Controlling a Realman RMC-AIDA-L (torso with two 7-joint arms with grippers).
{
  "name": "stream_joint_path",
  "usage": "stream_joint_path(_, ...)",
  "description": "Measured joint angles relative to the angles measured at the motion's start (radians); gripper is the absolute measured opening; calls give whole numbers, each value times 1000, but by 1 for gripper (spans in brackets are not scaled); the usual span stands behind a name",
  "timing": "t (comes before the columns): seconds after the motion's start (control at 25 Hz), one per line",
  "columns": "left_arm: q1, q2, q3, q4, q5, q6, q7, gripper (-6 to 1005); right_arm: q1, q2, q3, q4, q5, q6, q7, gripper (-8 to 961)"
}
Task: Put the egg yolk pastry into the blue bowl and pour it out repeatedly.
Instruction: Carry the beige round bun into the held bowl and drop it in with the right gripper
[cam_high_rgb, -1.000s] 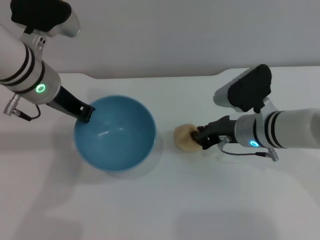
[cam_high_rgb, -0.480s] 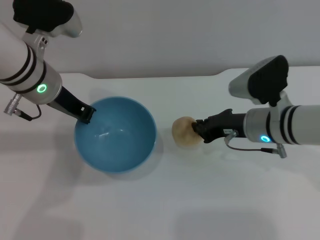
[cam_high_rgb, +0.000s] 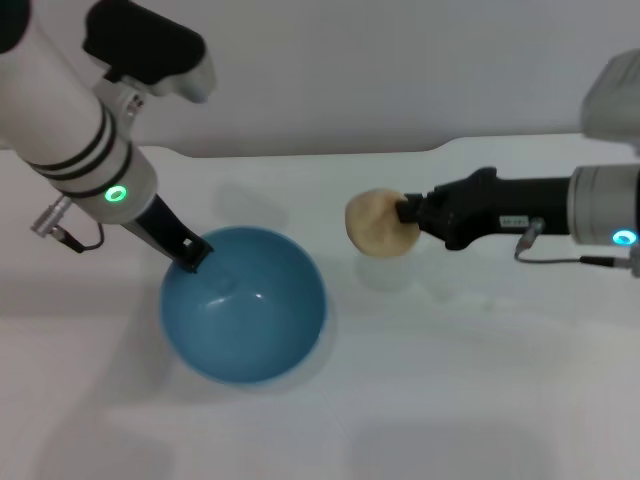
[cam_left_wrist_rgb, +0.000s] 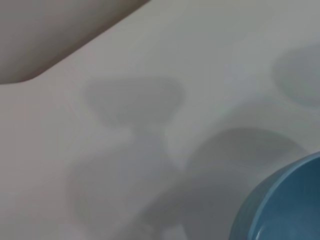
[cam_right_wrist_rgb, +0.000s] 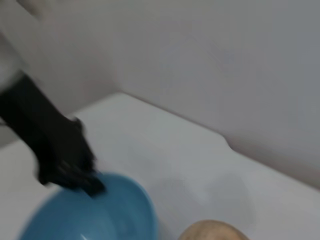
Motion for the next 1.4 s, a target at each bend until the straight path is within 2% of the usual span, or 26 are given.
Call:
stream_joint_path(0.2,-22,-9,61,4,-7,-1,-14,13,4,1,27,-71,50,-115,-29,44)
stream_joint_path(0.28,-43,-11,138,6,-18,3,-59,13,20,0,12,-78,67,-146,-33,49)
stream_joint_path(0.44,-66,-11,184,2,-76,4,-73,13,46,0,-54,-71,67,-164,-34,59)
stream_joint_path(0.72,-101,-11,200,-2,-130,12,-74,13,77,0,-154,-11,64,-142,-20,76)
stream_joint_path(0.96,-107,-9,192,-4,-138,15,-72,13,89,-1,-141,24,62,-126,57,91)
stream_joint_path(1.32,-108,-5,192,-15,-140,8,-60,12,87,-3,-133,27,61,-117,65,113)
stream_joint_path(1.4,-108,-4,192,-15,-140,7,-57,12,88,-3,-132,26,61,-117,65,197)
